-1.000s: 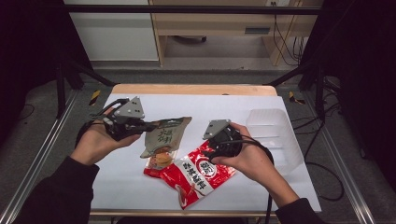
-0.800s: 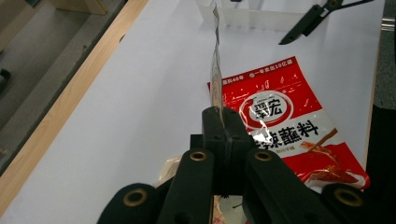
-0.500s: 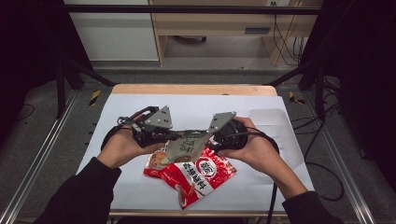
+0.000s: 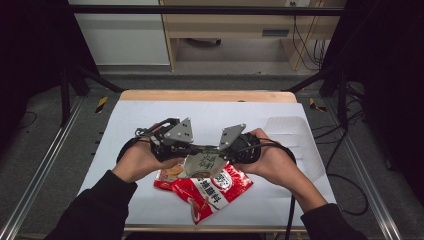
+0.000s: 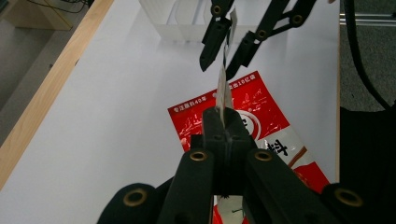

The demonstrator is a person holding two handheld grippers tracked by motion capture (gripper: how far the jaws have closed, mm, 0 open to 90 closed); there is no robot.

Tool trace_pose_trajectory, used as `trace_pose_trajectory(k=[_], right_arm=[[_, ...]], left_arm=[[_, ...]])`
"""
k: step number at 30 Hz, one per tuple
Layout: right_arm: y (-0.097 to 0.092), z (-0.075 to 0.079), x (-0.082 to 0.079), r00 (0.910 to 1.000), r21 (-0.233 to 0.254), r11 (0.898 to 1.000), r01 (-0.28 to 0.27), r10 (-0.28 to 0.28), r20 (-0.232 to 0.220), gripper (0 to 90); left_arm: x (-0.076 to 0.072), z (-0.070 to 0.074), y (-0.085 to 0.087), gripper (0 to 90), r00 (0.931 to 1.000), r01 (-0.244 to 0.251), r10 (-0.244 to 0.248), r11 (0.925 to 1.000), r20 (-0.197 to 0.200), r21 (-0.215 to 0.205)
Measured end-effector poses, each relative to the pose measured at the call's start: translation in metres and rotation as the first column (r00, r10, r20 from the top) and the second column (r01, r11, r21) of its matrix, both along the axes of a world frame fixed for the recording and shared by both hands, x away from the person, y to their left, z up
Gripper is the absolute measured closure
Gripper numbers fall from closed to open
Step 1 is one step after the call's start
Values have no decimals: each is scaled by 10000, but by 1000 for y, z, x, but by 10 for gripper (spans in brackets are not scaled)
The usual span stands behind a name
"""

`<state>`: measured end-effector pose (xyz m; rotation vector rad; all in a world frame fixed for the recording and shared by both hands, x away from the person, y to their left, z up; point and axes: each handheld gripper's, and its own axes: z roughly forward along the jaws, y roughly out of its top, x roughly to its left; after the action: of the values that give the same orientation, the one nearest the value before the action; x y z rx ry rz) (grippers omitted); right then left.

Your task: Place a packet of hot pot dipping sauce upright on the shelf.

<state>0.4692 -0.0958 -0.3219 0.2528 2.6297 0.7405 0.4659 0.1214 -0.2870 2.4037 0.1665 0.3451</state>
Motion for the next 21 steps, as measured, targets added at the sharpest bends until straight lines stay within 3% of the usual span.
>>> trace_pose_trajectory(k=[1,3,10,11,12,15,16,17,20,21], right_arm=[[0,1,0,10000,3,10000,55,-55,-39,862],[0,3,0,9999,-46,9999,110,-110,-41,900],[2,13,-1,9999,-339,9993,163,-165,-33,900],[1,19,0,9998,-483,9986,218,-218,-3,900],[1,19,0,9998,-483,9986,218,-218,-3,900],[-3,37,2,9991,-686,9970,365,-347,262,900],[-3,37,2,9991,-686,9970,365,-347,262,900],[-5,45,2,9983,-810,9957,453,-421,399,900],[-9,52,3,9980,-876,9950,476,-437,456,900],[-13,58,6,9976,-1019,9935,517,-467,515,900]], left_arm=[[0,0,0,900,10000,-3,3,10000,-16,-32],[1,0,2,900,10000,0,-1,9998,-77,-216],[1,1,5,884,9997,-253,249,9979,-79,-604],[1,2,6,744,9993,-380,381,9964,-5,-762],[1,3,6,744,9990,-448,447,9948,-30,-911],[-5,4,11,539,9990,-431,443,9904,62,-1311],[-8,4,13,539,9985,-519,539,9866,92,-1547],[-12,2,19,477,9974,-682,715,9799,108,-1876],[-14,-1,25,434,9958,-878,909,9741,51,-2082],[-15,-6,34,399,9915,-1241,1296,9684,115,-2165]])
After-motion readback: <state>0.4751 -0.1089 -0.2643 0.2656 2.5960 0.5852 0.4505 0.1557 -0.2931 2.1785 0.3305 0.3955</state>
